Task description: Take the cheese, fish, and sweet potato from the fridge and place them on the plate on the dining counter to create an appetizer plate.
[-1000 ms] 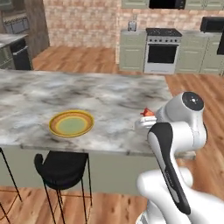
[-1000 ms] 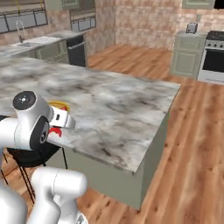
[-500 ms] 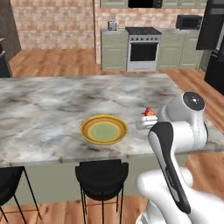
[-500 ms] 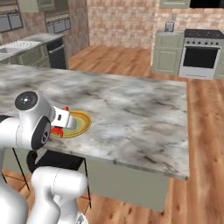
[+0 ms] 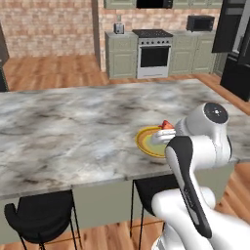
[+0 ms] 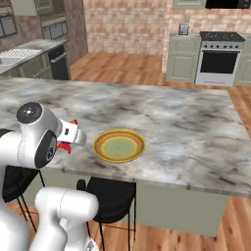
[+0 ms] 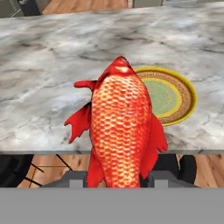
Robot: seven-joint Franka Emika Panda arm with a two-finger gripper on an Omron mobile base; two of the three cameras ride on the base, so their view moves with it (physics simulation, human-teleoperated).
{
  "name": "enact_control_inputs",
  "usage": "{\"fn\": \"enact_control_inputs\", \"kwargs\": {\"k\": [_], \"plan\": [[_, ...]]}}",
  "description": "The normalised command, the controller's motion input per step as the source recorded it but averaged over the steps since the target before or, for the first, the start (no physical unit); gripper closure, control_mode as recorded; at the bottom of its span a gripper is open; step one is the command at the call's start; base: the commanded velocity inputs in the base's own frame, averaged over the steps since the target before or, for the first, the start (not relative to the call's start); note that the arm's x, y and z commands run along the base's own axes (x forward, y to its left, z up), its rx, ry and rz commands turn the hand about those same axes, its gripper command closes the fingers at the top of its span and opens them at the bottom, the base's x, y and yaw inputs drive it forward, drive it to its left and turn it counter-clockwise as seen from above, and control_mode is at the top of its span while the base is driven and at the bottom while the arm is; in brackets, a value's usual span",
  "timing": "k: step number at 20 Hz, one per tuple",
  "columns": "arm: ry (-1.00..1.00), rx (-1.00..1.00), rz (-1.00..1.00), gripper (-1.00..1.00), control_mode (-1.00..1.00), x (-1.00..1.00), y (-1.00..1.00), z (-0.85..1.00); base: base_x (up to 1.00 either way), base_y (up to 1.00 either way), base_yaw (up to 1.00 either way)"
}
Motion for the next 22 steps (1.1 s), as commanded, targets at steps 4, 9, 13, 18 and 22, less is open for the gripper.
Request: {"fn": "enact_control_inputs", "kwargs": {"k": [4,9,13,18,22], "plan": [[0.00,0.00,0.00,1.00,1.00,0.00,0.00,0.00,0.23,0.31,-0.08],[-0.01,0.00,-0.04,1.00,-1.00,0.49,0.03,-0.20,0.09,0.03,-0.01],[0.00,0.00,-0.08,1.00,-1.00,0.77,0.00,-0.34,0.00,0.00,0.00],[0.00,0.03,-0.03,1.00,-1.00,0.74,-0.45,-0.30,0.00,0.00,0.00],[0.04,0.07,0.00,1.00,-1.00,0.53,-0.55,-0.20,0.00,0.00,0.00]]}}
